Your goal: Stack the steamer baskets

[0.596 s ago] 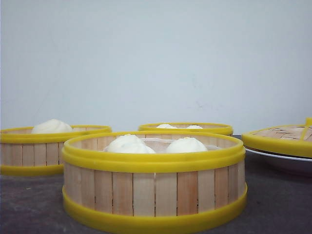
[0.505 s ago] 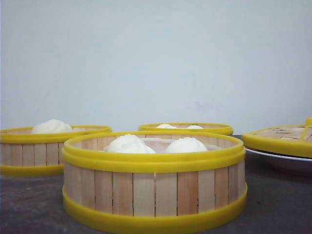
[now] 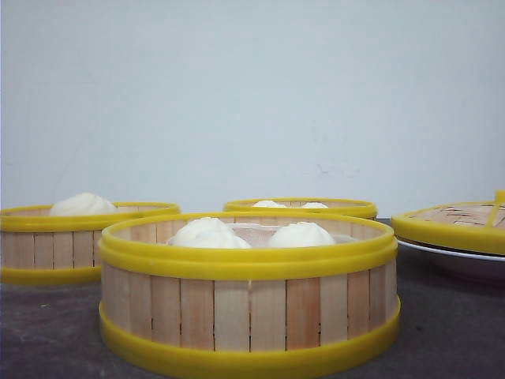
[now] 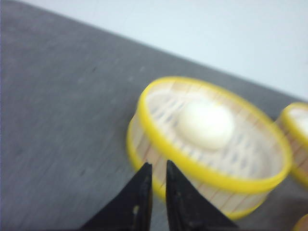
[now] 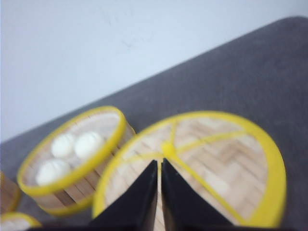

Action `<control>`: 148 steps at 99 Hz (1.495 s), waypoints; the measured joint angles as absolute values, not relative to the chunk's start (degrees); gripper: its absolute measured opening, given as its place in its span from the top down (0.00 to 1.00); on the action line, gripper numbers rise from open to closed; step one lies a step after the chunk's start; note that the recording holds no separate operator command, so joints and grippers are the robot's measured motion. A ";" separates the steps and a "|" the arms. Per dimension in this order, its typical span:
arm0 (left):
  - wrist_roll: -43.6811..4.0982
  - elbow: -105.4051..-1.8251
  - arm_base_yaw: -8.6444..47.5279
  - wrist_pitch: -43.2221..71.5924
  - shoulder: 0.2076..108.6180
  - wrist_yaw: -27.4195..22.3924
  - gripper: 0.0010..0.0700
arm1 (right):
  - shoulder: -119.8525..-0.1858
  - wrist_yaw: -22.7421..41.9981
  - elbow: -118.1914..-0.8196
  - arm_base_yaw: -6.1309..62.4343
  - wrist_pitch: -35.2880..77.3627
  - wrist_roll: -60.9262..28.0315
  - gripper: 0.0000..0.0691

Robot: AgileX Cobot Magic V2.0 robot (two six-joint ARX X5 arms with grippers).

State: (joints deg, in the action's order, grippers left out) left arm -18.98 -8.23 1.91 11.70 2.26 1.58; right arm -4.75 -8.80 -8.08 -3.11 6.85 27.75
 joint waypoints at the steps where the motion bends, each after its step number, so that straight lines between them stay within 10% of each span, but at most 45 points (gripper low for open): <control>1: -19.03 -8.86 1.89 11.57 2.55 1.58 0.98 | -5.23 -8.80 -8.80 -3.11 7.07 27.79 0.99; 66: -10.00 -58.17 1.91 28.08 39.16 -1.72 0.94 | -36.73 -4.99 -61.21 0.08 34.06 7.64 0.98; 90: -7.90 -58.17 2.24 29.52 39.40 -4.69 0.47 | -39.64 -10.28 -61.21 0.08 35.73 8.12 0.34; 148: -8.16 -58.17 9.61 29.67 42.63 -9.34 0.45 | -75.94 -19.86 -73.71 7.11 35.31 11.99 0.31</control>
State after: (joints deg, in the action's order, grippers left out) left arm -8.16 -58.17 9.61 29.67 42.63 -9.34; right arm -75.94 -19.86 -73.71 7.11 35.31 11.99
